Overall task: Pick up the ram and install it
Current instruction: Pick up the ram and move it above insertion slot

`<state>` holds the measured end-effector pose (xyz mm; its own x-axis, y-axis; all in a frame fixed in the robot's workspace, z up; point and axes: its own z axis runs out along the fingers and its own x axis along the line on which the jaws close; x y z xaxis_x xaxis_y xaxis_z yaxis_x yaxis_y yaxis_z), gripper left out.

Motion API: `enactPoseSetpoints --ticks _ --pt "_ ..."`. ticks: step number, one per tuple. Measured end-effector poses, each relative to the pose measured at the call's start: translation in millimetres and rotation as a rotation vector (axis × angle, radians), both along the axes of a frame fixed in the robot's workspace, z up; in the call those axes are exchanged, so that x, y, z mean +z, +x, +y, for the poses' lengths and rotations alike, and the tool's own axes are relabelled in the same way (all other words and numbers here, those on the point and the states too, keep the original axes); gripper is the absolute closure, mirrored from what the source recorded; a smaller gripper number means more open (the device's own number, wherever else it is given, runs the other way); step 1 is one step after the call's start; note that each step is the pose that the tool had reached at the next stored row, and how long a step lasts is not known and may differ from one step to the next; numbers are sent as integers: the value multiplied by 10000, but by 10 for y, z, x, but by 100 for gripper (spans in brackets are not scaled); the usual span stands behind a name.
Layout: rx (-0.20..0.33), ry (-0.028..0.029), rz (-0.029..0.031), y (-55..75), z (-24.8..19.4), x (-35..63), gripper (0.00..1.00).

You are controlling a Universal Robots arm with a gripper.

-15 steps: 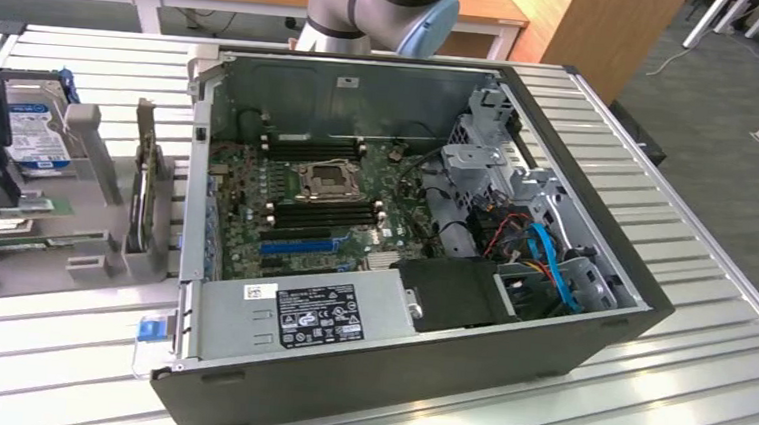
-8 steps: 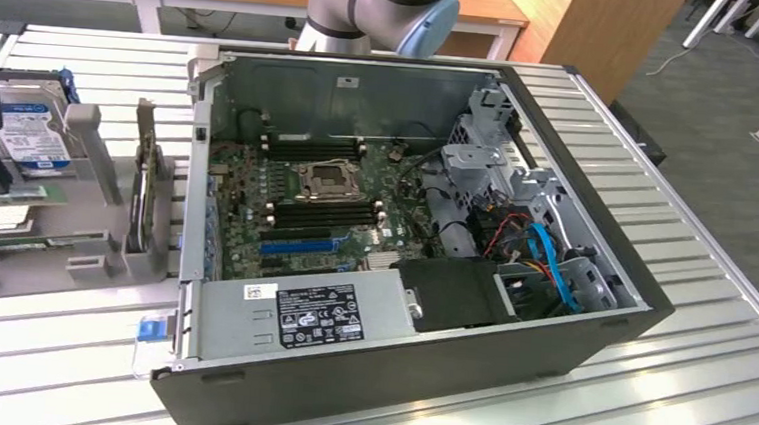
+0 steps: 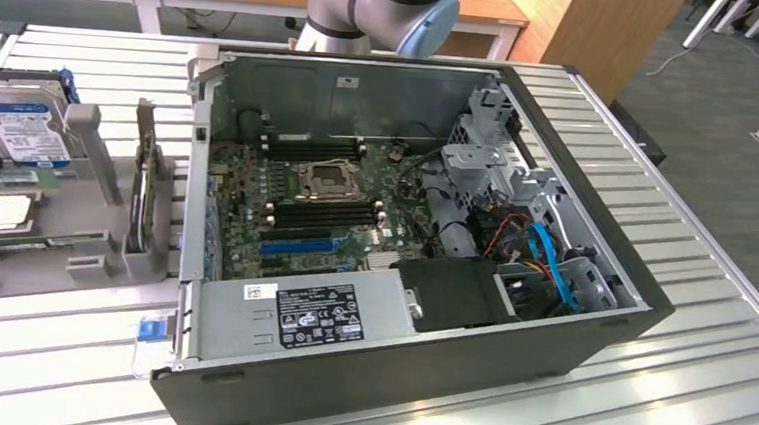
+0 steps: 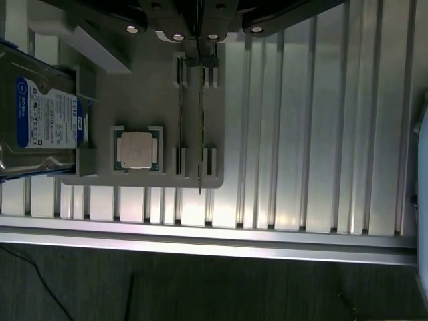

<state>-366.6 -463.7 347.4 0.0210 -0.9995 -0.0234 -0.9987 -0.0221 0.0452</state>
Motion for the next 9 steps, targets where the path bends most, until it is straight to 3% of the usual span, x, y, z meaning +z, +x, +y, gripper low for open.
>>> enactPoseSetpoints --ticks 9 --pt "0 0 -1 1 0 191 88"
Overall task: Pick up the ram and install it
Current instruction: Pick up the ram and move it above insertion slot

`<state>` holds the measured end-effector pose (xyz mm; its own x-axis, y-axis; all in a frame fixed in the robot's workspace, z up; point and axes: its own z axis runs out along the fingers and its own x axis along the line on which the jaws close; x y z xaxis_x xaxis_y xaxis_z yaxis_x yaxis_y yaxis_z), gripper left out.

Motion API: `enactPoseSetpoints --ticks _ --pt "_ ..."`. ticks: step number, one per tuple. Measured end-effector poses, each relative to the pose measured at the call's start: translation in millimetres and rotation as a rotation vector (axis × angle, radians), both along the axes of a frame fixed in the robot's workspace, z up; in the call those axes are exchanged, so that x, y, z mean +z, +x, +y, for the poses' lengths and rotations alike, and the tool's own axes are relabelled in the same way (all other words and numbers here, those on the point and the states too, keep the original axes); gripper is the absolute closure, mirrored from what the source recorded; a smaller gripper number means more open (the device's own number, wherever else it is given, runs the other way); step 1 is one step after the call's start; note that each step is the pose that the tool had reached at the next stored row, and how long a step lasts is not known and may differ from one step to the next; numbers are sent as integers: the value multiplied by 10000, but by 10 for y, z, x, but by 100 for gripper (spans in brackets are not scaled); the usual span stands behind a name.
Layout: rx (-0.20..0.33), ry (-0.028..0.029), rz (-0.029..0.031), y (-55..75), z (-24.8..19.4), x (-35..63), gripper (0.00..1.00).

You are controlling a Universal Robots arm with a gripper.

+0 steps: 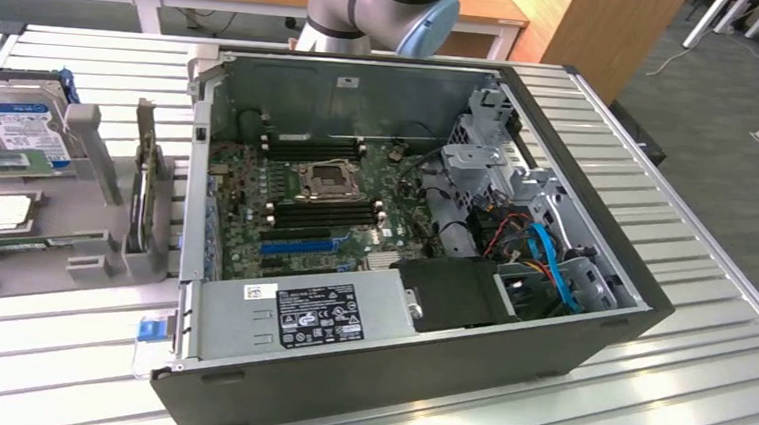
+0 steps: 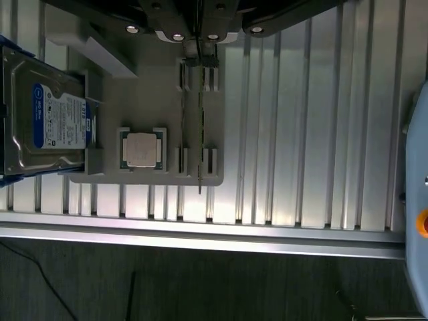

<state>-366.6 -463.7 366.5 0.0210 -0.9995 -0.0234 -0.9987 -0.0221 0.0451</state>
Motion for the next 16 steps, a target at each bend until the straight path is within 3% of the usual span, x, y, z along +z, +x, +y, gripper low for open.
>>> enactPoseSetpoints --ticks 10,16 --pt "0 0 -1 0 0 179 88" --pt "0 1 0 0 0 186 88"
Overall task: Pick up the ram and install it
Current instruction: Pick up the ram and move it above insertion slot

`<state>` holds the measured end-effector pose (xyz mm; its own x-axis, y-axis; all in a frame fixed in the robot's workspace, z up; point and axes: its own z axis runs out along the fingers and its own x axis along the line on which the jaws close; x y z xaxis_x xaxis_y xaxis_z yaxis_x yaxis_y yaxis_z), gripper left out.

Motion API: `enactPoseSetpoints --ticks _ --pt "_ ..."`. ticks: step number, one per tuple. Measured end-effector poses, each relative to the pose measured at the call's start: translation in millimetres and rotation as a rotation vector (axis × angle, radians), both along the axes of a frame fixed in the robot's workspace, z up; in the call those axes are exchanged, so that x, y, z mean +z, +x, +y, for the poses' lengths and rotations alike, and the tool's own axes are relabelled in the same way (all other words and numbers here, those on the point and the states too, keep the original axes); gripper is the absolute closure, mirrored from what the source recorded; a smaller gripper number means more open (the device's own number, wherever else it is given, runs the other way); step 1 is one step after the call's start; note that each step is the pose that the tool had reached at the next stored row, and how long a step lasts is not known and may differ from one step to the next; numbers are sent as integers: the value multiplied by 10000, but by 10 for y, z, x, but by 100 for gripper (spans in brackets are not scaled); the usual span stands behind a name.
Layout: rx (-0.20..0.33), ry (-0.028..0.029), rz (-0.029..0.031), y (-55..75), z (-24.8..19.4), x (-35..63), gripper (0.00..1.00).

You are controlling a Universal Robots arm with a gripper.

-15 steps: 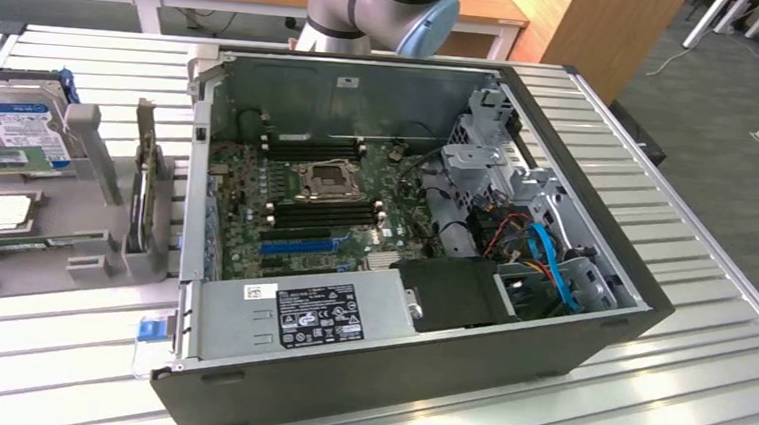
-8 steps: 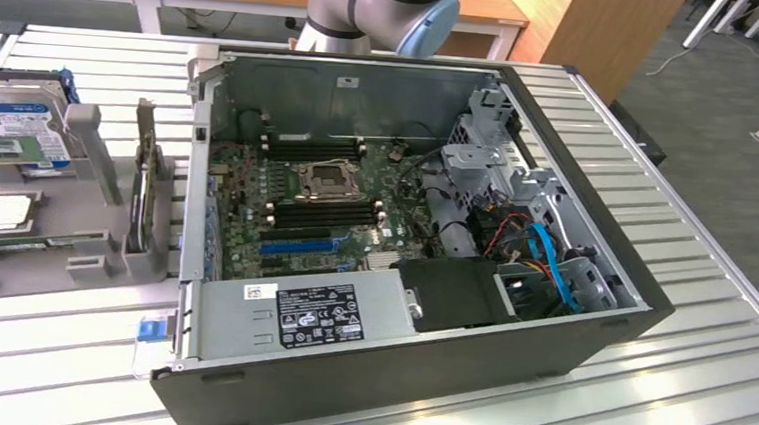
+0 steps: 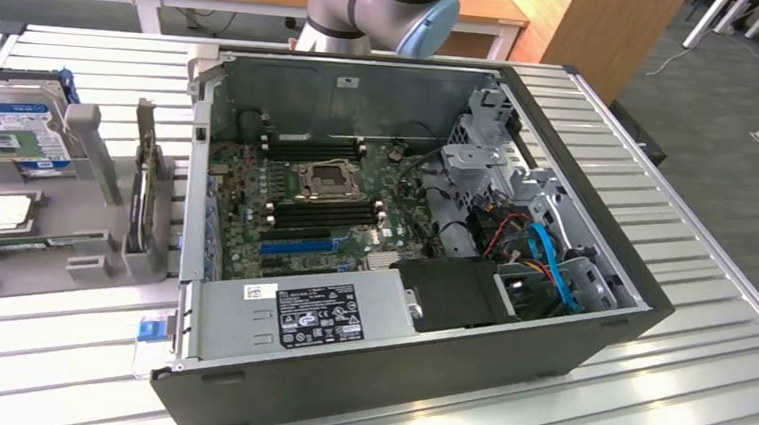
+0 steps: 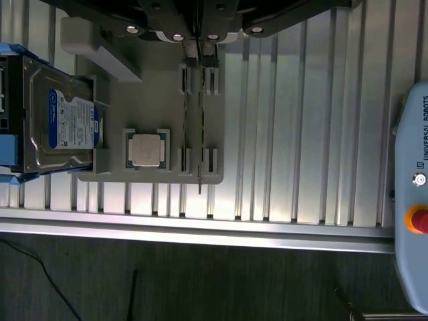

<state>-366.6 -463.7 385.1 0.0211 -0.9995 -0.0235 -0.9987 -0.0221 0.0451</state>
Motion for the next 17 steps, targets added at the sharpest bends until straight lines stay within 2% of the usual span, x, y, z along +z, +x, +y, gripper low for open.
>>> enactPoseSetpoints --ticks 10,17 --pt "0 0 4 69 0 0 88" --pt "1 0 46 230 -7 0 88"
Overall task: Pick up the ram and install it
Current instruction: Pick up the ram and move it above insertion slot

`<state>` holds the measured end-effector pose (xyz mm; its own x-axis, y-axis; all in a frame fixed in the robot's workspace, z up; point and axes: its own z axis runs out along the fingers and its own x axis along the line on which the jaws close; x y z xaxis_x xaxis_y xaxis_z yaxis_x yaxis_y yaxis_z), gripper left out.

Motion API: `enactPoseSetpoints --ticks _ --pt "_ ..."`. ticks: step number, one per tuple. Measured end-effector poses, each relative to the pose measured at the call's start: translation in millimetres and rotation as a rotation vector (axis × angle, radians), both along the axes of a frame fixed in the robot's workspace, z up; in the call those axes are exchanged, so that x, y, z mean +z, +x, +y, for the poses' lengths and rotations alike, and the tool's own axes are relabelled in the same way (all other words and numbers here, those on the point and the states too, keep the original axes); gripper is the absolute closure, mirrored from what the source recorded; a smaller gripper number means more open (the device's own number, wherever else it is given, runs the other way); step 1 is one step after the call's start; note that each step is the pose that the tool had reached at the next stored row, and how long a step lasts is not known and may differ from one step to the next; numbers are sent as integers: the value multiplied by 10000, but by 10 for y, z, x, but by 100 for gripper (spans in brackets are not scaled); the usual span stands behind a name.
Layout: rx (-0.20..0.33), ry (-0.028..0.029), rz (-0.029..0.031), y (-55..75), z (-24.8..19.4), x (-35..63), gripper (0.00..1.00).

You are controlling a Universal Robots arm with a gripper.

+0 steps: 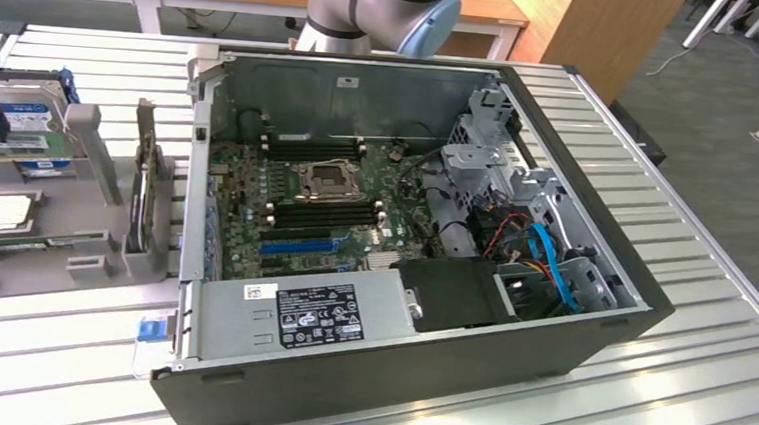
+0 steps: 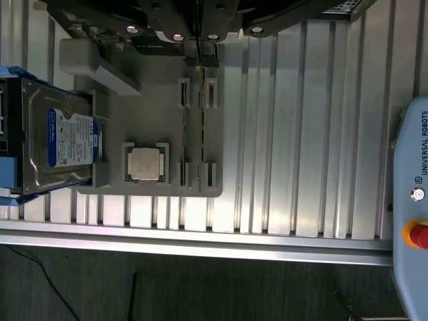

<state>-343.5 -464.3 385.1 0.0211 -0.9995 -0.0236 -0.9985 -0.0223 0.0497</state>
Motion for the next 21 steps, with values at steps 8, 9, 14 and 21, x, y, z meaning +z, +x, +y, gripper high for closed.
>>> enactPoseSetpoints --ticks 8,9,14,21 --pt "15 64 86 461 -11 0 88" --pt "27 120 88 604 -11 0 88" --pt "42 189 89 751 -11 0 88" --pt "65 294 89 958 -11 0 88"
